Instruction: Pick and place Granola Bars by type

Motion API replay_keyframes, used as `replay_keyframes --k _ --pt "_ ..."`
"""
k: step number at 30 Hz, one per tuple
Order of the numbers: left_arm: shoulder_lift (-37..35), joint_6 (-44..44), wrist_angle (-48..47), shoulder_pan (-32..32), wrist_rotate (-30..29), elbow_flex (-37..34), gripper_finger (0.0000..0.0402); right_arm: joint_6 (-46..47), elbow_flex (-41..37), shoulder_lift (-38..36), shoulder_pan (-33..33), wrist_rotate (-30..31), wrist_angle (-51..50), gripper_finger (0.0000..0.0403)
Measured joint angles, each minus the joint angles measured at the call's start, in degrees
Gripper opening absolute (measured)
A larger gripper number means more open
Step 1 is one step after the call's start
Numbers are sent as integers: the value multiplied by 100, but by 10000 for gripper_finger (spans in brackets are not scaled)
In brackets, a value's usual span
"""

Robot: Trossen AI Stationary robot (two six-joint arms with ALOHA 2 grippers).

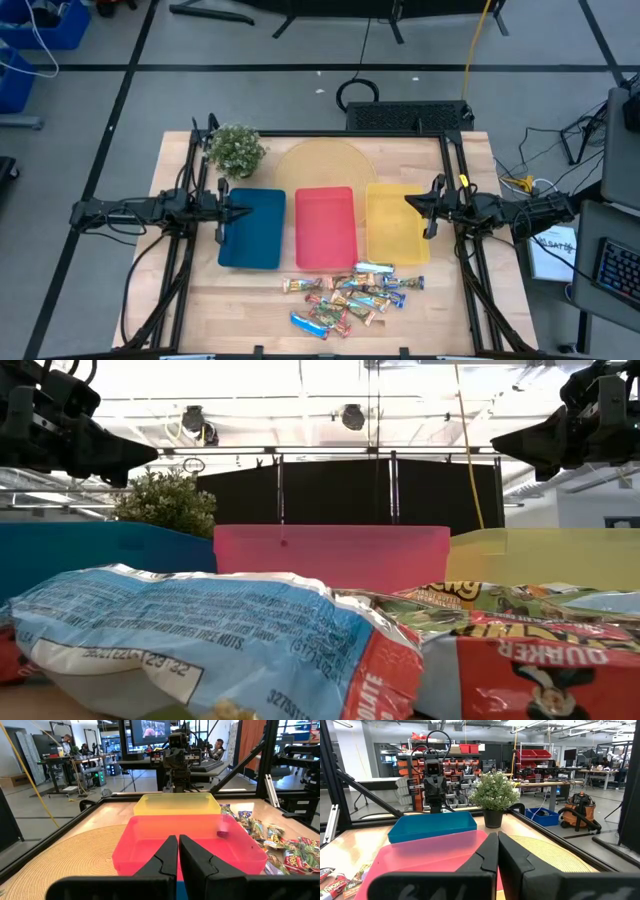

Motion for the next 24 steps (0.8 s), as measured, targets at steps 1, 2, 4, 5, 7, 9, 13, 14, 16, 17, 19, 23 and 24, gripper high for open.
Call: replay_keyframes --k 1,2,4,5,7,9,13,14,16,17,19,23,24 --pt "-2 0 -2 0 0 0 26 0 2 2 0 0 0 0" --pt "-2 1 -1 -1 0 0 26 0 1 1 0 1 0 0" --pt "-1 0 -2 -1 0 0 26 0 2 2 0 0 0 0" --pt "0 0 -2 -2 0 0 26 -2 2 2 0 0 2 0" --pt "-1 1 -1 0 0 0 26 -47 2 2 0 2 41 0" --pt "-2 2 -2 0 0 0 26 -92 0 2 0 2 135 0" --pt "-1 -5 -2 -1 0 0 26 -93 1 2 0 4 158 0" --pt "-2 -3 -1 0 0 0 26 -94 2 2 0 4 160 0" --pt "-2 -1 -1 -1 0 0 26 -94 0 2 0 4 174 0" --pt "-1 -3 0 -2 0 0 26 -94 0 2 0 5 175 0" --pt "-2 -11 -1 -1 0 0 26 -96 1 2 0 6 175 0" --pt "-2 -20 -2 -1 0 0 26 -100 2 2 0 6 175 0" --pt "0 -22 -2 0 0 0 26 -100 1 2 0 6 175 0"
